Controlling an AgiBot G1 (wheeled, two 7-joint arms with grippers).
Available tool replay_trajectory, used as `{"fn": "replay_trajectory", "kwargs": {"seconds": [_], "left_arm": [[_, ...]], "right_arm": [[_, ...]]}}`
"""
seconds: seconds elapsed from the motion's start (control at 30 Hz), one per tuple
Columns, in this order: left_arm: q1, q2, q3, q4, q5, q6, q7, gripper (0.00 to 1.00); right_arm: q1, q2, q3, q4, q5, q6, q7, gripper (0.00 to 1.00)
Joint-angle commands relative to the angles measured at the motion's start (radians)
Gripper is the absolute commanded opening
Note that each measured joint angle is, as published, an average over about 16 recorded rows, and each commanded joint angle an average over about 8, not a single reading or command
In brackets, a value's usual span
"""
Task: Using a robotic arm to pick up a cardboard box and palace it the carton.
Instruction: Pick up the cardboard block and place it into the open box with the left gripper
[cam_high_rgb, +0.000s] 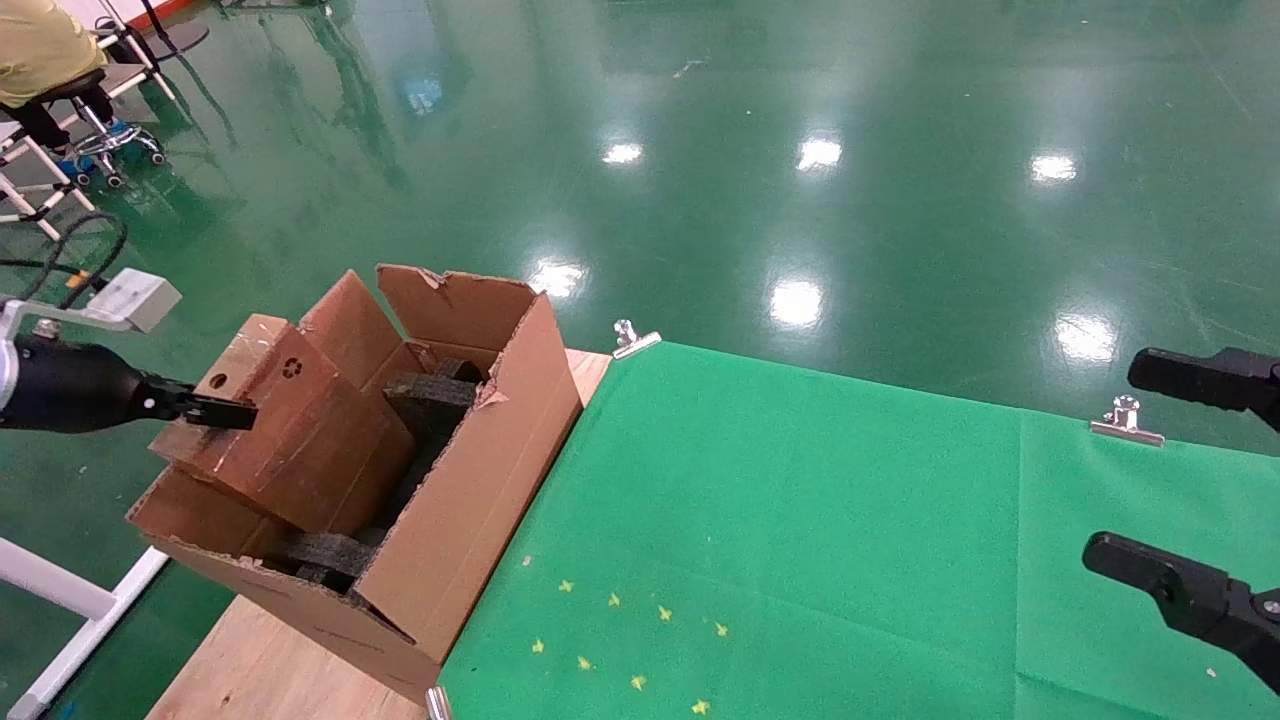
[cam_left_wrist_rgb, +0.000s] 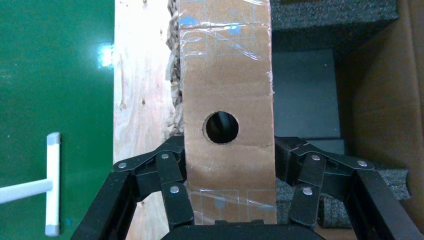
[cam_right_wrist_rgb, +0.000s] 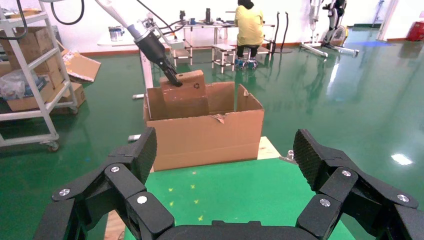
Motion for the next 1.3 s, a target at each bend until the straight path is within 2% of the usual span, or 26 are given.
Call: {"fn": "replay_trajectory", "kwargs": {"seconds": [0.03,0.4,0.83,1.3], "left_arm": [[0.010,0.005,-0.003,0.010,-0.004,-0.010,0.005,0.00],[0.084,0.049,-0.015,0.037,-0.021,-0.085,0.006,0.00],[0.205,0.112,-0.039,0.051,-0.056,-0.283,-0.016,0.00],[0.300,0.149,-0.079,0.049,-0.112,-0.331,-0.030,0.00]], "right_arm": [[0.000,0.000,0.000,0.000,0.000,0.000,0.000,1.00],[0.000,0.000,0.000,0.000,0.000,0.000,0.000,1.00],[0.000,0.000,0.000,0.000,0.000,0.000,0.000,1.00],[0.000,0.000,0.000,0.000,0.000,0.000,0.000,1.00]]}}
